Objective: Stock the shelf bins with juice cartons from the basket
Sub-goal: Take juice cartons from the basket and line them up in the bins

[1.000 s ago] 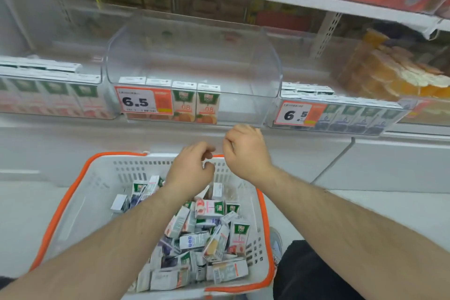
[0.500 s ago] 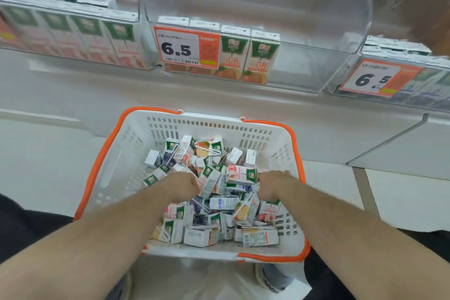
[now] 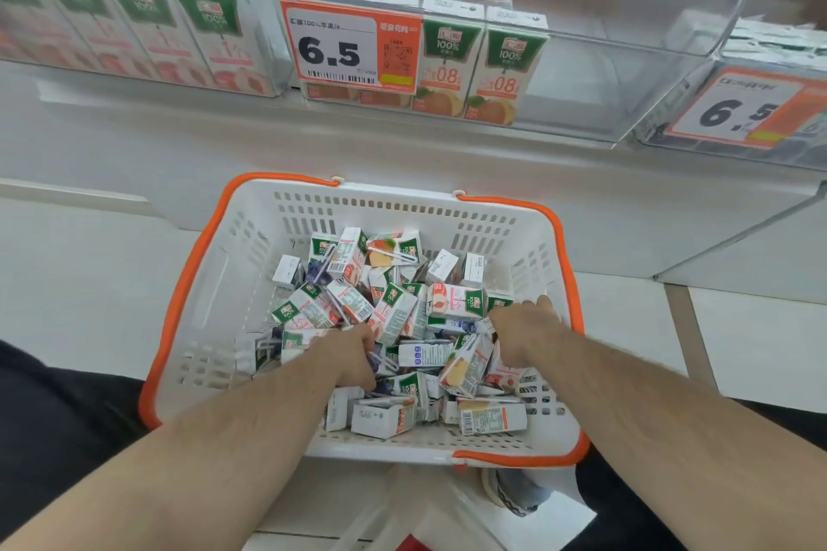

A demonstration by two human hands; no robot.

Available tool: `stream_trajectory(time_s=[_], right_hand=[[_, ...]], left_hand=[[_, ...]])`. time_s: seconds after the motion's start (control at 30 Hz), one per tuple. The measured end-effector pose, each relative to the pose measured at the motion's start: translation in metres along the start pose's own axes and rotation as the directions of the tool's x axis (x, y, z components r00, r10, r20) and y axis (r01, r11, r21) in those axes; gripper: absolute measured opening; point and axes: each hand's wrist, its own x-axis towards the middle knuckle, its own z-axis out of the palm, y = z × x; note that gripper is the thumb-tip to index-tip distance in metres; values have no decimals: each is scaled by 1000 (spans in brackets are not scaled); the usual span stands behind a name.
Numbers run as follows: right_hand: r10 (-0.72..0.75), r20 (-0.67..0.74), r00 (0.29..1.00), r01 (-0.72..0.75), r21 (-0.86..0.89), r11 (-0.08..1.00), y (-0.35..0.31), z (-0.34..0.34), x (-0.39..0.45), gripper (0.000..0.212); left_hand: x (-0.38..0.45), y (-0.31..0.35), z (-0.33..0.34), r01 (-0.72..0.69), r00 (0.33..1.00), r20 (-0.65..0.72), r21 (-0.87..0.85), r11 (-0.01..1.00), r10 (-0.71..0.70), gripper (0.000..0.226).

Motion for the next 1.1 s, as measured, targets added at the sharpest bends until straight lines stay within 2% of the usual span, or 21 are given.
stream_trajectory(time_s=[0.03,0.1,0.2,0.27,0.33,0.4,0.47,0.6,0.67,0.73,0.8,0.87,0.97,1.1], right_hand=[[-9,13,1000,9,13,1000,1,-3,-2,31],[-29,40,999,26,61,998,5,-12,-6,28],[-55,84,995,36,217,976,14,-28,-15,40],[-67,72,995,39,338,940,22,-39,-21,47],[-78,38,996,57,394,917,28,-51,-29,48],[-100,-6,995,91,475,875,33,-62,-38,41],[-110,-34,993,106,632,767,35,-72,-46,36],[-145,-50,988,117,857,502,33,-92,-67,34],[-175,-90,980,151,915,375,28,-101,-78,28],[-200,-128,971,180,946,268,22,-106,-85,21],[-214,-164,963,206,960,192,18,-110,-90,12],[-225,-205,953,236,964,124,14,-114,-96,8],[-204,-282,937,293,956,26,9,-121,-110,14],[-105,-431,896,439,896,70,5,-136,-126,25]], left_hand=[[-2,0,-2,8,1000,-3,-30,1000,-8,47],[-6,1,-11,33,999,24,-202,979,-29,47],[-13,0,-30,101,994,73,-432,896,-77,58],[-20,-1,-43,203,979,127,-649,733,-159,66],[-30,0,-56,232,972,170,-823,519,-163,50],[-40,0,-63,245,969,216,-909,336,-121,42],[-51,3,-68,233,973,230,-959,164,-37,40],[-69,9,-73,207,966,192,-976,-74,174,50],[-73,13,-78,192,963,147,-963,-191,225,52],[-77,17,-83,160,973,102,-945,-286,207,53],[-87,24,-90,122,982,65,-937,-327,179,49],[-97,30,-99,90,986,39,-944,-319,163,36],[-111,34,-115,48,979,6,-978,-202,202,25],[-131,39,-146,-23,973,-28,-999,-23,227,34]])
